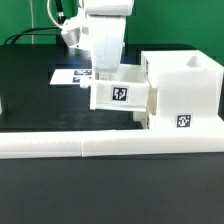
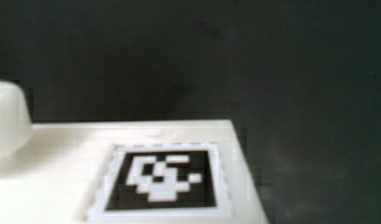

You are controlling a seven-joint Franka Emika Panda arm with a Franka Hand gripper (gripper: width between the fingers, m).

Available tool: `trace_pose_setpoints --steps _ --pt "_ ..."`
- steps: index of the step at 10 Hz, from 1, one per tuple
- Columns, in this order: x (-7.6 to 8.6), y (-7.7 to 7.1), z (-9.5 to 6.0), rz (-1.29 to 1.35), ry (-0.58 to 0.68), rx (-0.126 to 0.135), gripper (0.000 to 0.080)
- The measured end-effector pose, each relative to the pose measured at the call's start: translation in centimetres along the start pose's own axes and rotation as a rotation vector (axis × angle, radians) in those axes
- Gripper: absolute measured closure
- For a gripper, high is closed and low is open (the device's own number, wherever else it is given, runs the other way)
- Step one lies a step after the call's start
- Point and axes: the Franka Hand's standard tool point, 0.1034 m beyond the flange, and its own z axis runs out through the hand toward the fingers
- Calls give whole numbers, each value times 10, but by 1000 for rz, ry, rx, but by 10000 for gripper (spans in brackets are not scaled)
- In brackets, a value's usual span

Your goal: Assemble drawer

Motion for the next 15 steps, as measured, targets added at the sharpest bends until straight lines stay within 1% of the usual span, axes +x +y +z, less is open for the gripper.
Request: trace_pose_setpoints --steps 1,3,5,6,12,15 --pt "0 1 -1 6 1 -4 757" --pt "0 0 1 6 1 -1 757" --pt "1 0 6 6 5 -5 757" --pt "2 3 5 8 9 -28 757" --pt "1 1 8 10 9 -23 757" --pt "4 3 7 4 9 -22 757"
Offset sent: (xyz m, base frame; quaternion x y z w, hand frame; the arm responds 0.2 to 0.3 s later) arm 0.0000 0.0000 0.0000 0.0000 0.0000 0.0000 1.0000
